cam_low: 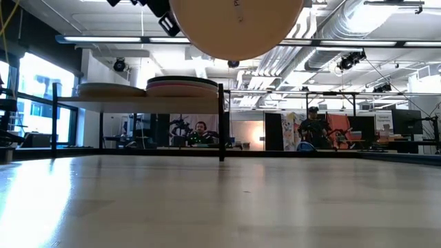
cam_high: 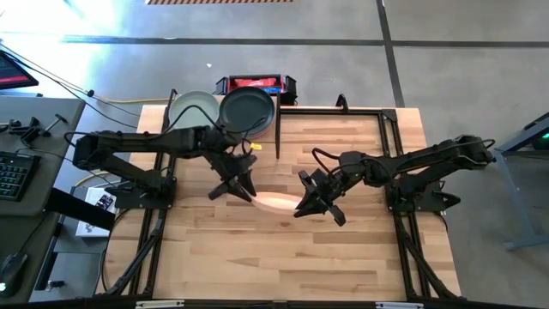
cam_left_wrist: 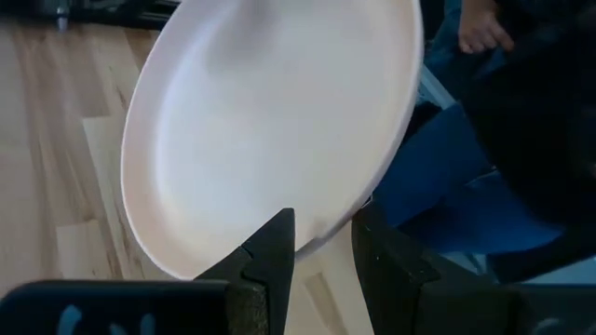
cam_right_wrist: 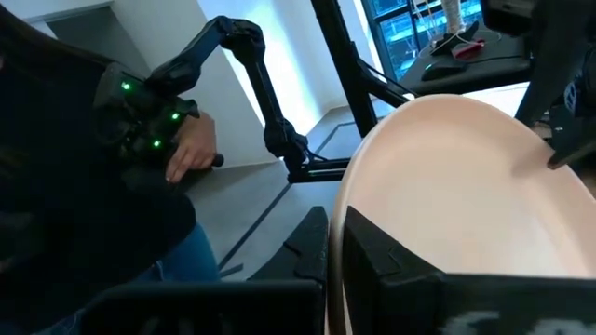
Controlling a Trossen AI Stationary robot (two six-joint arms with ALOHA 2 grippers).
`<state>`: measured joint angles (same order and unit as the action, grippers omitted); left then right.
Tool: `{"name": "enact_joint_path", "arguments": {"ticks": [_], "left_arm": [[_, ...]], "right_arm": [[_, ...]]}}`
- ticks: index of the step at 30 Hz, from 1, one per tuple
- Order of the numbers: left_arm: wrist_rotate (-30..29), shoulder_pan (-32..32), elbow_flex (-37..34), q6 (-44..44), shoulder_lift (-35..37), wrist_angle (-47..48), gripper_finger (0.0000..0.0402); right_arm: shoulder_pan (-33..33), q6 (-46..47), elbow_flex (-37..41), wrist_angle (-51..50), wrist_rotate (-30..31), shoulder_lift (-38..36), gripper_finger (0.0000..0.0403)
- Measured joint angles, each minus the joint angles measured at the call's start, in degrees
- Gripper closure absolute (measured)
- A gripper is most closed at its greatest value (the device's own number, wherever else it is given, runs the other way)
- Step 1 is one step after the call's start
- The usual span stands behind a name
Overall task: Place and stack plates onto a shelf
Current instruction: Stack the light orange plate on top of the blue plate on the shelf
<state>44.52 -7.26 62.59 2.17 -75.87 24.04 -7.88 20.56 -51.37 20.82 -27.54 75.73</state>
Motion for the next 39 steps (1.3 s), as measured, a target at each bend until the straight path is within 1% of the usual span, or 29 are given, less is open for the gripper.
{"name": "enact_joint_path", "arguments": {"ticks": [11,16,20,25,27,39], "left_arm": [[-0.37,2.56,0.0,7.69,-0.03,-1.1,0.0303],[-2.26,3.14,0.0,9.06,-0.03,-4.0,0.0305],[-3.15,3.17,0.0,10.2,-0.03,-4.6,0.0328],[-2.0,3.34,0.0,11.19,0.04,-4.54,0.0376],[-1.39,3.34,0.0,11.36,0.08,-4.51,0.0389],[-2.23,4.02,0.0,10.56,0.1,-4.51,0.0391]], "right_arm": [[0.69,0.0,0.0,0.0,0.53,0.0,0.0403],[1.18,0.15,0.0,0.02,1.35,0.0,0.0403],[1.16,0.2,0.0,0.29,3.06,0.0,0.0403],[1.16,0.2,0.0,0.76,3.4,0.0,0.0403],[1.18,0.2,0.0,0.76,3.31,-0.02,0.0402],[1.14,-1.18,0.0,0.69,4.02,-0.02,0.0402]]}}
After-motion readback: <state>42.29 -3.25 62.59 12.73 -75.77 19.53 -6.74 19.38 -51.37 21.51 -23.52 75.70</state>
